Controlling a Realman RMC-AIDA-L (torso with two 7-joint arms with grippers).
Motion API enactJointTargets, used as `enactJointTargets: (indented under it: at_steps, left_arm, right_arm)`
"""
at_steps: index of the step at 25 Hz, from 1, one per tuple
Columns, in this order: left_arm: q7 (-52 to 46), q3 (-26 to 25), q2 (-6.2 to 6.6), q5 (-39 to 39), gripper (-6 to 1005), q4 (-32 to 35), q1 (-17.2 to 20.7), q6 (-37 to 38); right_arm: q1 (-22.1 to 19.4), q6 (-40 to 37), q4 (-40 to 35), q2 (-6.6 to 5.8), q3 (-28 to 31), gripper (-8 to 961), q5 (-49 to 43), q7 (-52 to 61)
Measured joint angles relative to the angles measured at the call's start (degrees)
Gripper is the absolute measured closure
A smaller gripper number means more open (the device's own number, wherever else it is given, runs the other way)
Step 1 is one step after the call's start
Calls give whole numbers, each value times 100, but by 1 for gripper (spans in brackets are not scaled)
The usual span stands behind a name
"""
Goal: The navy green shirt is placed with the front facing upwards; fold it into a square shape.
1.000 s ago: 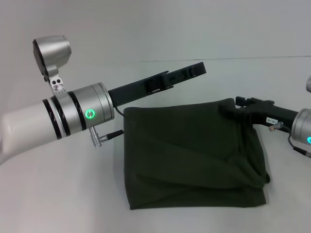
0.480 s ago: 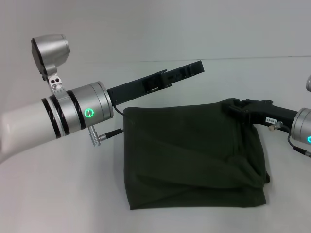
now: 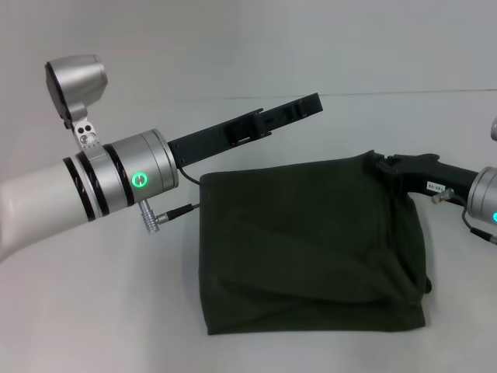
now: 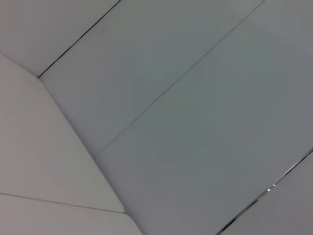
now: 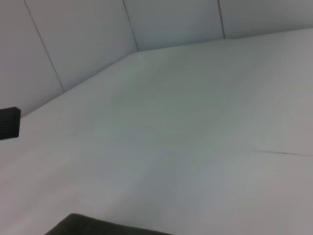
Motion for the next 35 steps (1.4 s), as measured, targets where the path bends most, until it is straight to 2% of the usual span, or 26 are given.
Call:
enactJointTargets:
  at_steps: [4, 12, 22, 29, 31, 35]
  left_arm:
    - [32, 0, 1, 0, 66, -6, 0, 6]
    - [32, 0, 1, 0, 66, -12, 19, -2]
    - [29, 0, 1, 0, 67, -12, 53, 2]
    - [33, -4, 0, 0, 67, -7, 77, 5]
    - [44, -7, 1, 0, 67, -10, 80, 2]
    - [51, -10, 1, -3, 67, -12, 80, 8]
  right_arm:
    - [-23, -11, -117, 0, 25, 891, 21, -1]
    - [-33, -24, -371, 17, 67, 890, 56, 16]
    - [-98, 525, -290, 28, 113, 829, 157, -96]
    - [-467, 325, -524, -25, 368, 787, 476, -94]
    - [-625, 25, -677, -34, 363, 690, 478, -103]
    - [-1054, -1084, -989, -11, 229, 509, 424, -396]
